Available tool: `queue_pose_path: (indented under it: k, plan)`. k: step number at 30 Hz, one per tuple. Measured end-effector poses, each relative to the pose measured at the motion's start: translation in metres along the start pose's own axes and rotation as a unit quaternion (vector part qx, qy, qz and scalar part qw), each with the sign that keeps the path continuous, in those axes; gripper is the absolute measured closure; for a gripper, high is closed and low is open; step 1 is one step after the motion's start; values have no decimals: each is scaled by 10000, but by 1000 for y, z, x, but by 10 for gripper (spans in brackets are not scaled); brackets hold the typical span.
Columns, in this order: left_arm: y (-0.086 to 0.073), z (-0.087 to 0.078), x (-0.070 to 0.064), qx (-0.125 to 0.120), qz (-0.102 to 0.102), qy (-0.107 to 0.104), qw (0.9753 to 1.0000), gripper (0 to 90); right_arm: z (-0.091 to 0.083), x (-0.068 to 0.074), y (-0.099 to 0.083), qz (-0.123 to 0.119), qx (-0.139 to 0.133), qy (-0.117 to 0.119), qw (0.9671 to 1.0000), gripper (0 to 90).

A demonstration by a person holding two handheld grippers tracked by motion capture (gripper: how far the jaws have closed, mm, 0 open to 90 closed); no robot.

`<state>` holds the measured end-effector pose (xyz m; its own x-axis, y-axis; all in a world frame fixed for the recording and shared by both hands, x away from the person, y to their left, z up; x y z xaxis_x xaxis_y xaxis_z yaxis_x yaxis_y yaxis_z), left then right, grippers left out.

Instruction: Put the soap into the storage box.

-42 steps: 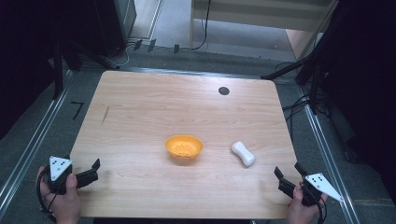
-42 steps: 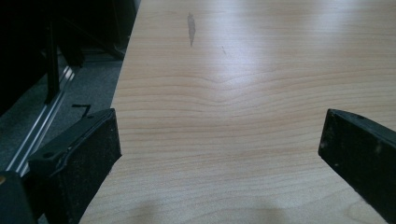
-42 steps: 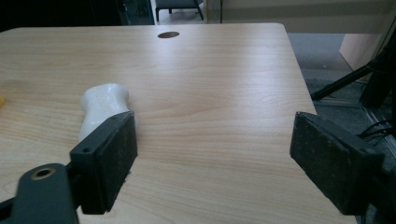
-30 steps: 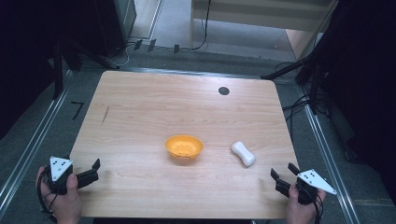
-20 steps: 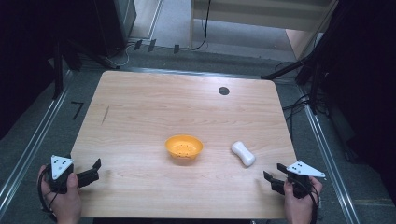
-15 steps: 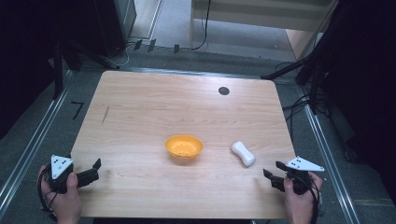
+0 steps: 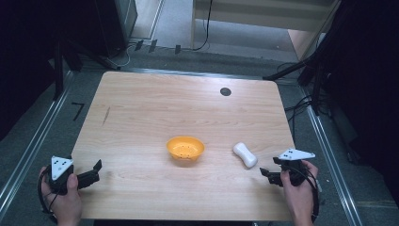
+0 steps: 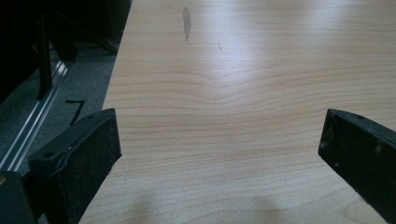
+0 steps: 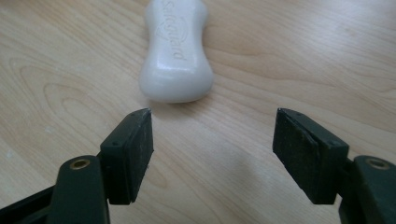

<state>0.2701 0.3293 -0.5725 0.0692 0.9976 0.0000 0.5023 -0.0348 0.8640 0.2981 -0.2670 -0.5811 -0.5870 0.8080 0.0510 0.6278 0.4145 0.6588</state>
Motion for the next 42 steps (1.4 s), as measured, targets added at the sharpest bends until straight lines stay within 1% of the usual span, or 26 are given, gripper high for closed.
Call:
queue_pose_path:
  k: [1,2,4,6,7,8,9,10,11,12,13,15,16,18,19,20,21,22,24,25,28,32,35,38,39,42]
  plan:
    - [0,0,0,3,4,-9,10000,0,2,6,-1,23,234,144,9996,314]
    - [0,0,0,4,7,-13,10000,0,2,7,-1,50,280,127,9995,315]
    - [0,0,0,1,1,-11,10000,0,5,6,0,16,413,40,9991,319]
    - [0,0,0,3,-14,-5,10000,0,8,8,2,-20,491,47,9988,324]
    - [0,0,0,5,-17,-10,10000,0,9,9,3,-32,535,113,9985,322]
    - [0,0,0,5,-17,-10,10000,0,9,9,3,-32,535,113,9985,322]
    - [0,0,0,-7,-20,-17,10000,0,12,10,5,-113,662,40,9977,285]
    - [0,0,0,-7,-20,-17,10000,0,12,10,5,-113,662,40,9977,285]
    - [0,1,0,7,-28,-1,10000,0,13,10,6,-167,784,-42,9968,267]
    - [0,1,0,7,-28,-1,10000,0,13,10,6,-167,784,-42,9968,267]
    - [0,1,0,30,-6,19,10000,0,15,10,8,-230,872,-97,9959,240]
    - [0,1,0,40,5,21,10000,0,17,11,8,-231,926,-86,9954,221]
    - [0,1,0,40,8,25,10000,0,18,10,10,-285,950,-149,9950,190]
    - [0,1,0,33,19,32,10000,0,21,12,13,-312,960,-70,9949,146]
    - [0,1,0,39,17,28,10000,0,22,13,14,-268,932,-40,9953,147]
    - [0,1,0,39,17,28,10000,0,24,16,15,-127,944,93,9954,147]
    - [0,2,0,28,25,34,10000,0,26,15,16,-113,929,95,9956,143]
    - [0,2,0,43,35,39,10000,0,27,16,16,-71,938,96,9955,149]
    - [0,2,0,36,33,42,10000,0,28,15,16,-106,958,61,9953,159]
    - [0,2,0,30,26,31,10000,0,29,13,17,-111,987,-65,9950,194]
    - [0,2,0,43,18,31,10000,0,31,10,19,-33,1050,-126,9944,208]
    - [0,2,0,44,16,30,10000,0,34,9,21,-10,1138,-84,9935,219]
    - [0,2,-1,60,76,55,9999,0,36,8,25,1,1220,-94,9925,227]
    - [0,3,-1,52,78,62,9999,0,37,7,27,-20,1230,-110,9923,231]
    - [1,3,0,49,71,61,9999,0,38,6,29,47,1224,-62,9924,228]
    - [0,3,0,60,54,65,9999,0,40,6,30,55,1233,-41,9923,222]
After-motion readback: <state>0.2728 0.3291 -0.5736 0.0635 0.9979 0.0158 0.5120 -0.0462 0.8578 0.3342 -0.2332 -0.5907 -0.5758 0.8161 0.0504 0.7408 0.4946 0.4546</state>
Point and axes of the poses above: each handheld gripper's, and its own axes: z roughly forward along the jaws, y roughly out of its top, x roughly to its left, the point moved 10 cm from there along z, roughly forward along the jaws
